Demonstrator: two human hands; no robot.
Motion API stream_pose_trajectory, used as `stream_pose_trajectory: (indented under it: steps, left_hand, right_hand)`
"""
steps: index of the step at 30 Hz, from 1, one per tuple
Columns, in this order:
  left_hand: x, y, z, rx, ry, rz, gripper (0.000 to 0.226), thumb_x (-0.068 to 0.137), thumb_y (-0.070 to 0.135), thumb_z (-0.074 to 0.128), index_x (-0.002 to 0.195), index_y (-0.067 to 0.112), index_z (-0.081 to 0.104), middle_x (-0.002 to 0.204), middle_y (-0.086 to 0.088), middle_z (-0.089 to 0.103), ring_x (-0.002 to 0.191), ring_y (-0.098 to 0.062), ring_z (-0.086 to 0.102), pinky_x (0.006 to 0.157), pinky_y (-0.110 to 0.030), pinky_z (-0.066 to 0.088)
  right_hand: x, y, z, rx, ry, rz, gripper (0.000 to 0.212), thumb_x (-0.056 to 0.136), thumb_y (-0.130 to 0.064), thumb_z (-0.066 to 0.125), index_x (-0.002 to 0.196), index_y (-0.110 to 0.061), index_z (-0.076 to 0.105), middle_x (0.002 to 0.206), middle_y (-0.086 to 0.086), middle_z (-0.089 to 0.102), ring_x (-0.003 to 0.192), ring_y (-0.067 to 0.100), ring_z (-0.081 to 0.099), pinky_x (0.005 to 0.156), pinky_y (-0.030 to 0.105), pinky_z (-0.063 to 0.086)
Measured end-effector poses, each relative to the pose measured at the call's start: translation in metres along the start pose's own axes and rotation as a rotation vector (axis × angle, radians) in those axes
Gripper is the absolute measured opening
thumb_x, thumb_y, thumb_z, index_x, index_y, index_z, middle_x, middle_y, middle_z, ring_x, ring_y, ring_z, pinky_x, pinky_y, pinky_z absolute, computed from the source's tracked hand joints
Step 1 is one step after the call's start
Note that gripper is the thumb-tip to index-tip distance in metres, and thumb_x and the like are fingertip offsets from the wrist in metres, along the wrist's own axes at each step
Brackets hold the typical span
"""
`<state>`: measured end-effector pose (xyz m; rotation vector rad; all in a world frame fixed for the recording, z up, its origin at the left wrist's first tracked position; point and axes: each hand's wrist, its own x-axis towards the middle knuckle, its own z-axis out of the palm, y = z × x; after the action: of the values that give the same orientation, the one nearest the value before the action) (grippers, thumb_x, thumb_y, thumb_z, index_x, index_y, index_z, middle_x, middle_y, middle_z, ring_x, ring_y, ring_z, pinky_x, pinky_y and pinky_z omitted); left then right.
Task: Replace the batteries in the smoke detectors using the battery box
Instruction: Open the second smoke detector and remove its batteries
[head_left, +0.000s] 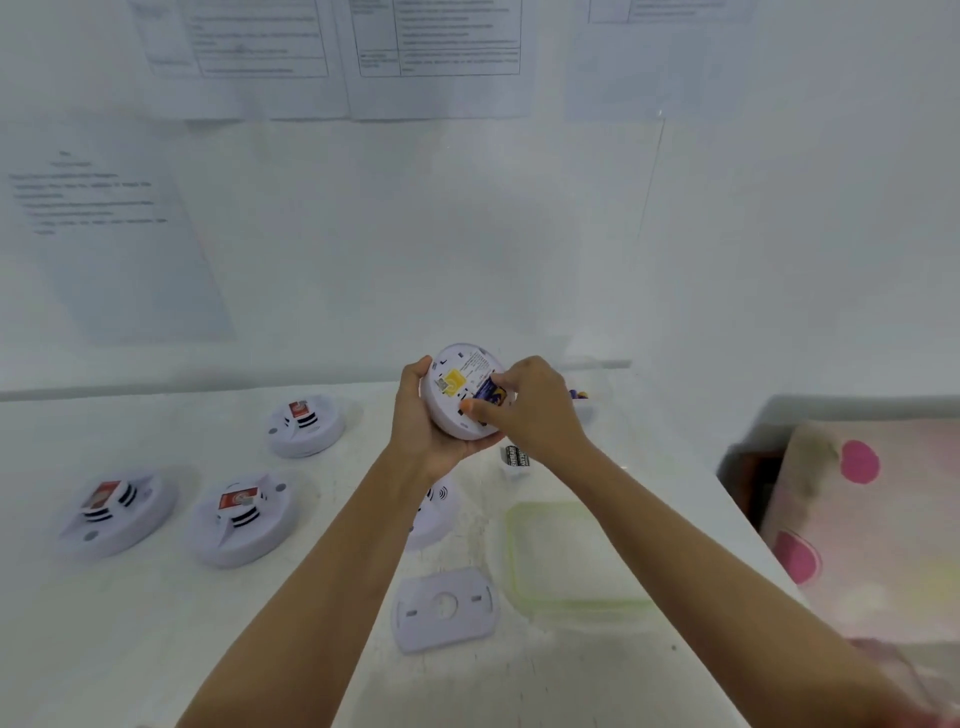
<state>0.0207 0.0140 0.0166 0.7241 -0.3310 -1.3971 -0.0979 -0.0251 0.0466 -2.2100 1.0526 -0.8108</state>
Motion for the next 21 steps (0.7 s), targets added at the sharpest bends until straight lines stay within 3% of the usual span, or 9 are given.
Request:
stream_pose_trajectory:
  steps: [3, 7, 14, 21]
  left_hand:
    - [0.002, -0.002, 0.003, 0.014, 0.006, 0.026, 0.049, 0.088, 0.049, 0.033, 0.103, 0.012, 0.062, 0.098, -0.014, 0.065, 0.091, -0.029, 0.059, 0.09, -0.044, 0.043]
    - [0.009, -0.006, 0.001, 0.001, 0.021, 0.034, 0.051, 0.086, 0.05, 0.033, 0.111, 0.014, 0.059, 0.107, -0.014, 0.061, 0.097, -0.029, 0.057, 0.09, -0.045, 0.043]
    - [0.025, -0.015, 0.013, 0.045, 0.081, 0.049, 0.045, 0.089, 0.049, 0.033, 0.103, 0.015, 0.059, 0.099, -0.012, 0.061, 0.091, -0.025, 0.056, 0.084, -0.044, 0.044]
    - [0.037, -0.026, 0.017, 0.04, 0.111, 0.053, 0.044, 0.089, 0.049, 0.033, 0.102, 0.017, 0.06, 0.102, -0.011, 0.06, 0.093, -0.025, 0.054, 0.082, -0.044, 0.045]
  right_hand:
    - [0.001, 0.001, 0.001, 0.033, 0.009, 0.007, 0.049, 0.075, -0.027, 0.075, 0.1, 0.013, 0.062, 0.109, 0.027, 0.056, 0.102, 0.034, 0.055, 0.089, 0.043, 0.044]
    - [0.01, 0.008, -0.003, 0.075, -0.037, 0.019, 0.048, 0.069, -0.029, 0.08, 0.101, 0.002, 0.063, 0.106, 0.014, 0.06, 0.095, 0.02, 0.055, 0.085, 0.031, 0.044]
    - [0.034, 0.032, -0.013, 0.213, -0.186, 0.069, 0.04, 0.064, -0.025, 0.084, 0.087, -0.001, 0.062, 0.071, -0.004, 0.052, 0.064, 0.007, 0.046, 0.062, 0.02, 0.039]
    - [0.048, 0.055, -0.016, 0.215, -0.245, 0.034, 0.038, 0.063, -0.025, 0.084, 0.081, -0.006, 0.058, 0.068, -0.006, 0.05, 0.063, 0.007, 0.045, 0.059, 0.02, 0.037]
